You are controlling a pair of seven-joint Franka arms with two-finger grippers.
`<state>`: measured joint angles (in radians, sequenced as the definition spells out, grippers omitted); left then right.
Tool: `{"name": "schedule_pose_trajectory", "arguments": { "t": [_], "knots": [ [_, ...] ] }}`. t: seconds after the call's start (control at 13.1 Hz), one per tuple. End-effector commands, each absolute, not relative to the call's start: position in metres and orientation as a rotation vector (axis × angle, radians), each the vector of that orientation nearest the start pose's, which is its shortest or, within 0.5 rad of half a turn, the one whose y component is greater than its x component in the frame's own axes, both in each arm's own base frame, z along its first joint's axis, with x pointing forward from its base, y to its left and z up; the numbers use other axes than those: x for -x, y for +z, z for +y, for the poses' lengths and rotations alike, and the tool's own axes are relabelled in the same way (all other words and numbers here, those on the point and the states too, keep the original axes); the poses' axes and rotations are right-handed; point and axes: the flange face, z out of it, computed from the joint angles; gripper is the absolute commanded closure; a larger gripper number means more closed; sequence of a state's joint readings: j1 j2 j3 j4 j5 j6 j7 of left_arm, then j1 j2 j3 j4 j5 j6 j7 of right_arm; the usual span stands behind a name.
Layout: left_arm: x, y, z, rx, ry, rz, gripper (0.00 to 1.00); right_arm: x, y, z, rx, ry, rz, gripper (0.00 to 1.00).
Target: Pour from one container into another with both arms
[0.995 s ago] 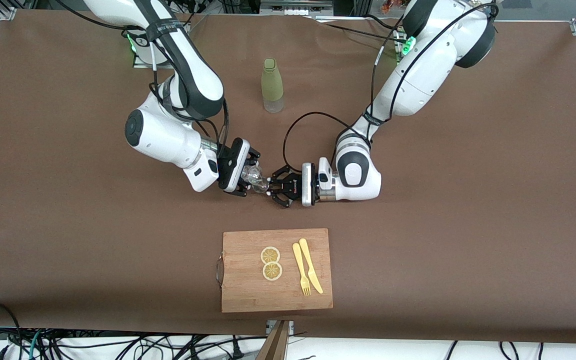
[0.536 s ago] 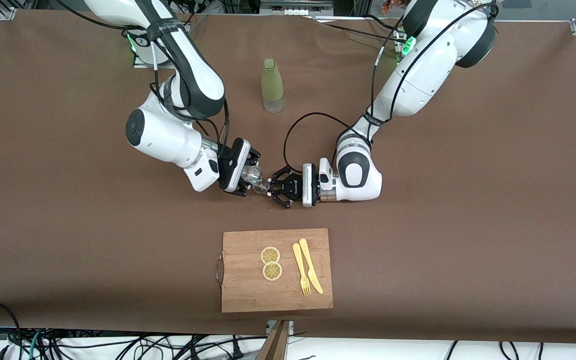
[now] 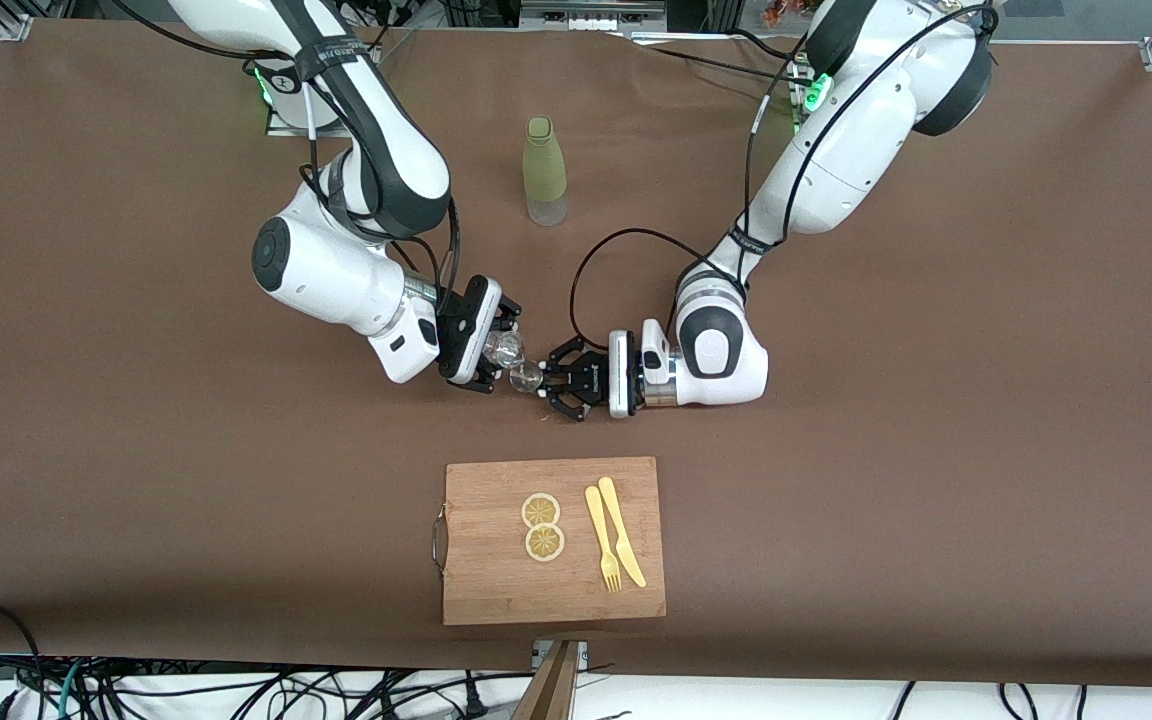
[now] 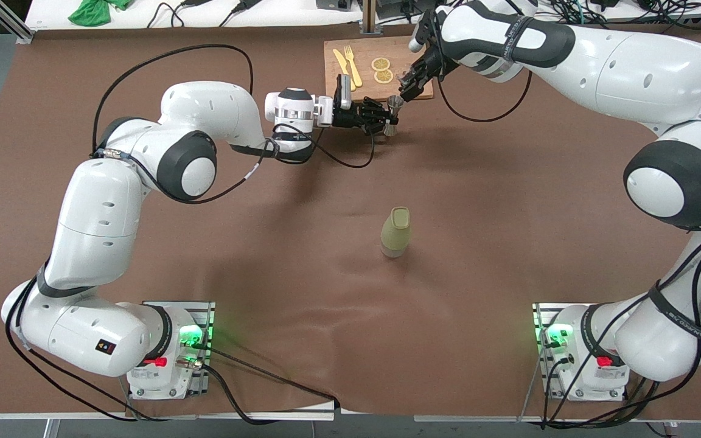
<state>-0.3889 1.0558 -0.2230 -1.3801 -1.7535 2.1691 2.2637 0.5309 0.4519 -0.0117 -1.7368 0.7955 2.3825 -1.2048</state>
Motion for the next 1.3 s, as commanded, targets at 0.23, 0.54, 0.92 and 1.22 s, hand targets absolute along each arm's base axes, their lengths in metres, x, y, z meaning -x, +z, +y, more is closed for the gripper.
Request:
{"name": "schedule_pose_trajectory", "arguments": {
  "t": [0.23, 0.54, 0.92, 1.22],
  "knots": [
    [-0.598, 0.108, -0.423, -1.443, 1.002, -1.15, 1.0, -0.593, 0.377, 0.356, 2.162, -0.668, -1.457, 0.76],
    [-0.598, 0.109, -0.425, -1.443, 0.999, -1.147, 1.0, -0.598, 0.41, 0.368, 2.075, -0.823, -1.428, 0.76],
    [-0.598, 0.109, -0.424, -1.444, 1.0, -1.148, 1.0, -0.598, 0.468, 0.358, 2.001, -0.944, -1.412, 0.76],
    [-0.61, 0.115, -0.409, -1.449, 1.025, -1.145, 1.0, -0.614, 0.481, 0.318, 1.976, -0.926, -1.393, 0.76]
  ]
}}
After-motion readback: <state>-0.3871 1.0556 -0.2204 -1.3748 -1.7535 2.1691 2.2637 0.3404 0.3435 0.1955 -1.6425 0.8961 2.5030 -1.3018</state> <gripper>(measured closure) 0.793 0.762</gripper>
